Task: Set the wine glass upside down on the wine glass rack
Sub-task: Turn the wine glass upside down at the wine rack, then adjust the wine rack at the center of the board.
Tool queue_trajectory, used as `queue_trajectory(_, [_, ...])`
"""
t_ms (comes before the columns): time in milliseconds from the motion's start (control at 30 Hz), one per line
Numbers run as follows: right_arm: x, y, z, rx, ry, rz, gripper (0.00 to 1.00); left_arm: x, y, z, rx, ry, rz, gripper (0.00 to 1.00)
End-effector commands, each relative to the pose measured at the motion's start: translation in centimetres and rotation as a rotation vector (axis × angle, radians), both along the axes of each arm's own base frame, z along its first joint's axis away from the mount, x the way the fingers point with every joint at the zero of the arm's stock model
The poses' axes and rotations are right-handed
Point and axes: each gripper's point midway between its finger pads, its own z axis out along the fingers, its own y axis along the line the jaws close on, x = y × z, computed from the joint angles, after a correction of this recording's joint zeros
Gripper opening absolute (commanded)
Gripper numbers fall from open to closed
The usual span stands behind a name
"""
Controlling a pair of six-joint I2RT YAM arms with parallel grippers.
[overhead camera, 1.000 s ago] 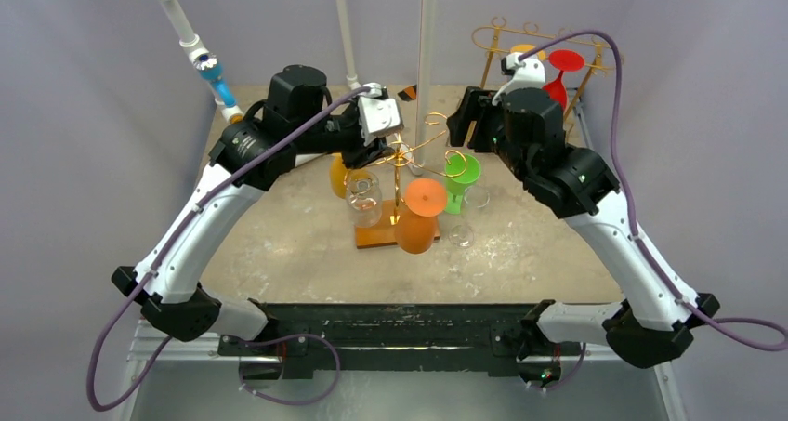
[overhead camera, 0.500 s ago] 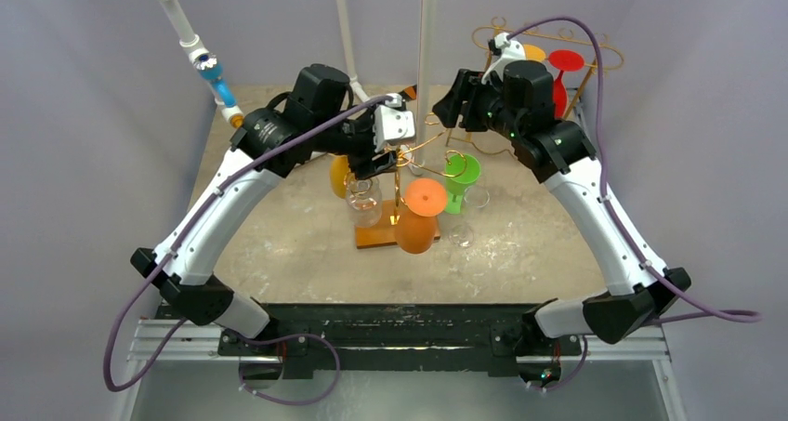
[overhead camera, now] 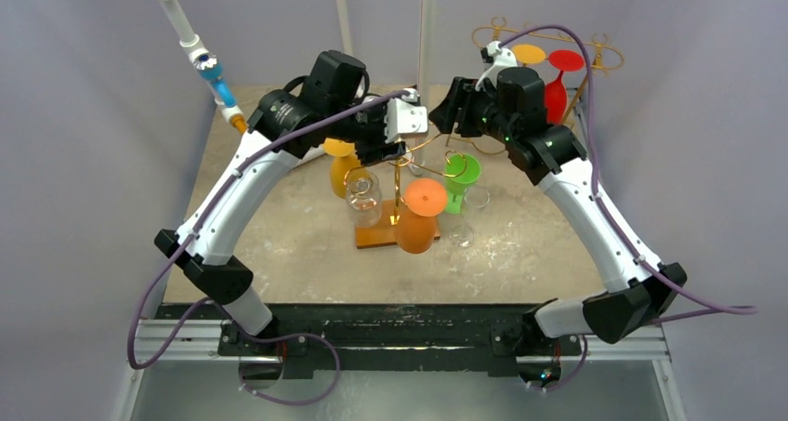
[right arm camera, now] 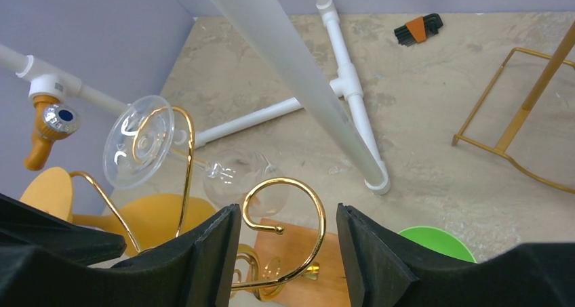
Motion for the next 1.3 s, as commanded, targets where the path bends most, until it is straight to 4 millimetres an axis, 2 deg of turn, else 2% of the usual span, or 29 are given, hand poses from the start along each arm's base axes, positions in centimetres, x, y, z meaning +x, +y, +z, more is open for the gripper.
queue_trajectory(0, [-0.1,-0.1,1.1,0.024,-0.054,0.010,0.61,-0.1,0.7,0.9,0.038,-0.045,-0.012,0.53])
queue_trajectory(233, [-0.6,0.5,-0.8,0.047,-0.021,0.036,0.59,-1.6,0.5,0.5,0.050,0.017,-0.070,0.54])
queue_trajectory(367, [-0.5,0.7,-1.2,0.059,-0.011,0.036,0.57,-2.3,0.0,-0.5,0.070,0.058,-0.095,0.56])
queue_trajectory(533, [-0.3,0.4,-1.3,0.054,-0.010,0.013,0.56,-1.7,-0.4,-1.4,0.103,0.041,-0.091,0.56])
queue_trajectory(633, [-0.3,0.3,-1.2,0.054,-0.014,0.012,0.55,-0.9,-0.3,-1.3,0.113,-0.007,-0.073,0.55])
queue_trajectory(1000, [-1.6,0.3,-1.3,0.079,-0.016,0.032,0.51,0.9,1.8,-0.6,0.212,-0.159,-0.034,0.53])
queue_trajectory(1267, [-2.7,1.4,-1.7,0.097,-0.005,0.059,0.50,1.6,2.6,-0.3,0.269,-0.203,-0.027,0.52])
